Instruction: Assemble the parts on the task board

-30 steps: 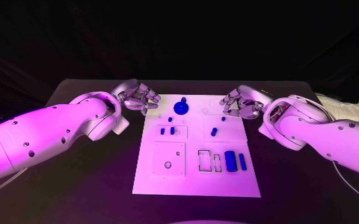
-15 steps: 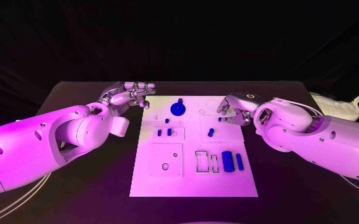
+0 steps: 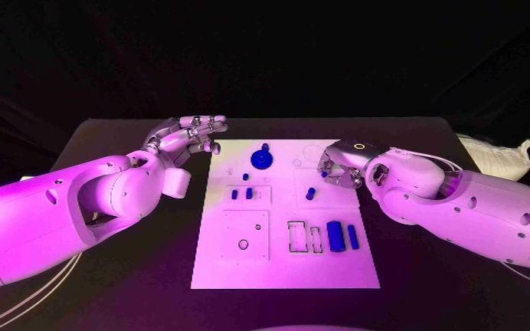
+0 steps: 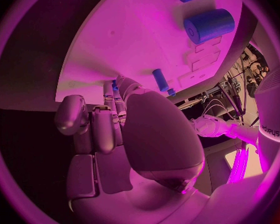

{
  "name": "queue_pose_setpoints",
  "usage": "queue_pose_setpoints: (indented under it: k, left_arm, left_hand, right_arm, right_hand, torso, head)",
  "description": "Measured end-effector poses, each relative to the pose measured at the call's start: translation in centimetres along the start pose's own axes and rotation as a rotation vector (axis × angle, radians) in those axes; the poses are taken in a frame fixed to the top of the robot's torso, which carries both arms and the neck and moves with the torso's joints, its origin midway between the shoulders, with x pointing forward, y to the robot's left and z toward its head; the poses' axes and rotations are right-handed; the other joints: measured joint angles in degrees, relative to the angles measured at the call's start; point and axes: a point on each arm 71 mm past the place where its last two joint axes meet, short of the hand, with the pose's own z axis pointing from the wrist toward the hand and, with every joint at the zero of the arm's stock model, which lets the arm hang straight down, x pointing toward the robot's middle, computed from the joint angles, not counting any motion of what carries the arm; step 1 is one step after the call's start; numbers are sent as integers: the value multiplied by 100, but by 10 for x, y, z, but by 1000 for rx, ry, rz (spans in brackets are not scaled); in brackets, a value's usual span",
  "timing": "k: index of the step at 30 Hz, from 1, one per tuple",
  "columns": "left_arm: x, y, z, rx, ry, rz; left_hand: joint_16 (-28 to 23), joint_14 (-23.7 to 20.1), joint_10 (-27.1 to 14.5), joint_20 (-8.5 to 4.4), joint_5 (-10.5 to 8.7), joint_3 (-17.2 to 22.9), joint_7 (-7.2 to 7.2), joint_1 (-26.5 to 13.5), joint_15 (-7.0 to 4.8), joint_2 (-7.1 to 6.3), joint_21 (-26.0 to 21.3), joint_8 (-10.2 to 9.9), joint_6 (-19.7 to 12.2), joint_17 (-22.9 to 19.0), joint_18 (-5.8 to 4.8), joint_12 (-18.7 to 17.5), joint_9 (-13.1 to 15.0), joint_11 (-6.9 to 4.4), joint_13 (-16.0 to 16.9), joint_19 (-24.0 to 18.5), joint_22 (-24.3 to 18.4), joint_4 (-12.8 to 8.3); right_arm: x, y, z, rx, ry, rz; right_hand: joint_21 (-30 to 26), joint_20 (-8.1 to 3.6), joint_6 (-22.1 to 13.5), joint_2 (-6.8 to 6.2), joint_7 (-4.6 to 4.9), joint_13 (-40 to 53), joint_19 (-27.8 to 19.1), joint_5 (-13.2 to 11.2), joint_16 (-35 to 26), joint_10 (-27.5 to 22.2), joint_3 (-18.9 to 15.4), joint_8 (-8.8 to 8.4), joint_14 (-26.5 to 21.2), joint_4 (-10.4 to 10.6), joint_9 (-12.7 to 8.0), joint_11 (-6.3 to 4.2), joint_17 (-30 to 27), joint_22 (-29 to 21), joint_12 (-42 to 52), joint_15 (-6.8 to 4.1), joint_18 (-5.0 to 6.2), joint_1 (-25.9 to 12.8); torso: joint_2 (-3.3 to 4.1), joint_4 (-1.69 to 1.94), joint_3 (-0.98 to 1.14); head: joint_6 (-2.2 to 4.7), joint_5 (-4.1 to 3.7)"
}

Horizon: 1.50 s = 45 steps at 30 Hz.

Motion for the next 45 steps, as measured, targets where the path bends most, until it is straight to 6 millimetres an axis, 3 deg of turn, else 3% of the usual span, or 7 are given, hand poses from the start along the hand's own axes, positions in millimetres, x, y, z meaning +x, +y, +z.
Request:
queue_pose_setpoints:
  k: [5, 13, 24, 32, 45]
  left_arm:
    - [0, 0, 0, 3, -2, -7]
    - [-1, -1, -1, 5, -5, -11]
    - [-1, -1, -1, 5, -6, -13]
    - [-1, -1, -1, 5, -6, -13]
    - [-1, 0, -1, 4, -5, -14]
  left_hand:
    - [0, 0, 0, 0, 0, -16, 0, 0, 0, 0, 0, 0, 0, -4, 0, 0, 0, 0, 0, 0, -7, -16]
    - [0, 0, -22, 0, 0, -16, 0, 0, 0, 0, 0, -1, 0, -6, 0, 0, 0, -22, -1, 0, -7, -16]
    - [0, -15, -22, 0, 0, -31, 0, 0, -14, 0, -21, -1, -1, -11, -1, 21, -1, -21, -1, 0, -13, -31]
    - [0, -15, -22, 0, 0, -55, -1, 30, -14, 30, -21, 20, -1, -24, 0, 45, -6, -21, -6, 0, -28, -56]
    - [0, -14, -43, 0, 0, -71, -1, 30, -12, 30, -43, 19, -1, -28, -1, 45, -6, -1, -11, 0, -33, -71]
  right_arm:
    - [-1, 1, 2, 1, 1, -12]
    - [0, 3, 4, 3, -1, -28]
    - [1, 7, 3, 3, -12, -48]
    - [-3, 8, -4, -1, -43, -40]
    - [-23, 9, -14, -8, -105, 0]
  right_hand:
    - [53, -18, 134, 2, -33, -95, 18, -156, 33, 171, 170, 32, 21, -72, 31, -33, 43, 70, 0, -21, 0, 2]
    - [135, -70, 396, 148, -48, -207, 69, -405, 99, 493, 516, 102, 1, -310, 82, -64, 119, 195, 33, -40, 0, 52]
    - [200, -69, 470, 207, -39, -300, 110, -474, 125, 584, 906, 124, 1, -575, 139, 7, 156, 299, -36, -40, 0, 19]
    - [262, -49, 478, 145, -30, -332, 130, -536, 124, 694, 958, 94, 1, -594, 171, -83, 160, 354, -87, -40, 0, -162]
    - [265, -48, 488, 131, -19, -369, 130, -616, 145, 725, 982, 48, 1, -617, 182, -75, 168, 384, -112, -39, 0, -283]
  torso:
    - [-1, 2, 2]
    - [-5, 2, 7]
    - [-9, -1, 6]
    - [-13, -1, 5]
    - [-16, -3, 0]
  head:
    - [-20, -2]
    - [-31, -1]
    - [-41, -14]
    - [-28, -35]
    - [-5, -37]
